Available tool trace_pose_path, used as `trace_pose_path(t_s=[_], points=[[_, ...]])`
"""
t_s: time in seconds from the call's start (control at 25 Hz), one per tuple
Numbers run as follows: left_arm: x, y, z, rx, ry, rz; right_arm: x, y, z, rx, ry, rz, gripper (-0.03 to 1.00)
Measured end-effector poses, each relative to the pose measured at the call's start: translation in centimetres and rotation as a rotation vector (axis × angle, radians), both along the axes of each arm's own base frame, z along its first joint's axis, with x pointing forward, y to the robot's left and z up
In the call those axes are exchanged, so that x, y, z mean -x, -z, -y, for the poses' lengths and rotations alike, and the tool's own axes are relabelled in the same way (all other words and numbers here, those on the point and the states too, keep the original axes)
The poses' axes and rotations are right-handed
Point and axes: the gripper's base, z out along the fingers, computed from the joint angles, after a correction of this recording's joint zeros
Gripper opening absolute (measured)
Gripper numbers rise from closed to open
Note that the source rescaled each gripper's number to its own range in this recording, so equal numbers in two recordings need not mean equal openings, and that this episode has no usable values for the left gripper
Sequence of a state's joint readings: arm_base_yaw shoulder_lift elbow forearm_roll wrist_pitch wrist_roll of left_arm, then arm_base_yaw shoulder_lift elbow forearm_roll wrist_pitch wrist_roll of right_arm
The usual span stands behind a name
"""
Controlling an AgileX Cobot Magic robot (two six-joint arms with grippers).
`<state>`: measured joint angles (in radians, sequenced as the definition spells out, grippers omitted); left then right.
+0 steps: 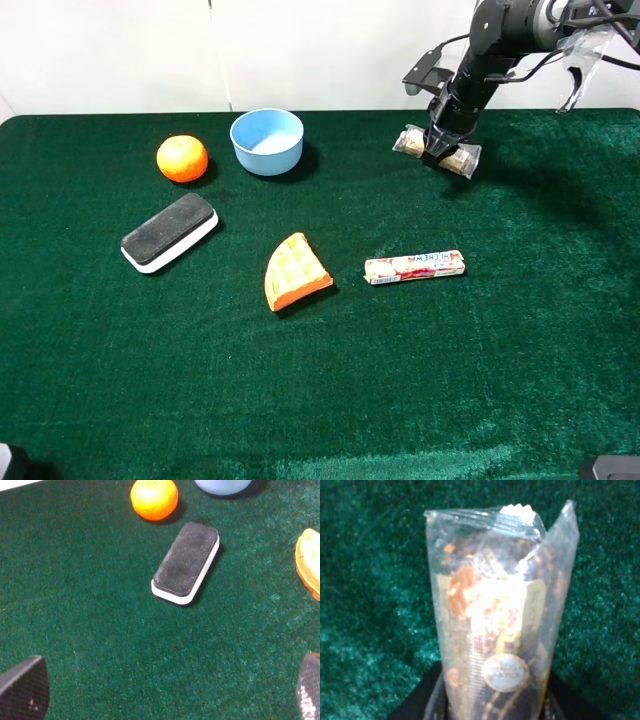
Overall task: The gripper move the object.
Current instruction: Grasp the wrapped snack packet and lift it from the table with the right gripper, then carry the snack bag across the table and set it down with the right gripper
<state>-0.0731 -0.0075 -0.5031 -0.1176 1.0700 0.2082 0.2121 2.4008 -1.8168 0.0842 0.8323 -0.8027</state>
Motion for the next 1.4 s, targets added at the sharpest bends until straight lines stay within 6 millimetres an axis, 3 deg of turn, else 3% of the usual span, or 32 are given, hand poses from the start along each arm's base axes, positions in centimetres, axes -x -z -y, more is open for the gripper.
trace_pose_path(t_s=[0.2,0.36,0.76,1.04,1.4], points=[[0.0,0.0,0.0,0.000,0.000,0.000,0.2,-0.2,0.0,0.004,-0.002,-0.014,0.20],[0.0,0.0,0.0,0.000,0.000,0.000,0.2,-1.4,0.1,0.002,-0.005,-0.002,0.00],[0.0,0.0,0.0,0.000,0.000,0.000,1.0,-4.9,-0.9,0.018,-0.026,0.005,0.00],[0.0,0.0,0.0,0.000,0.000,0.000,3.3,-8.6,-6.0,0.003,-0.115,0.035,0.00],[0.0,0.0,0.0,0.000,0.000,0.000,8.3,-9.2,-14.9,0.002,-0.319,0.019,0.00]])
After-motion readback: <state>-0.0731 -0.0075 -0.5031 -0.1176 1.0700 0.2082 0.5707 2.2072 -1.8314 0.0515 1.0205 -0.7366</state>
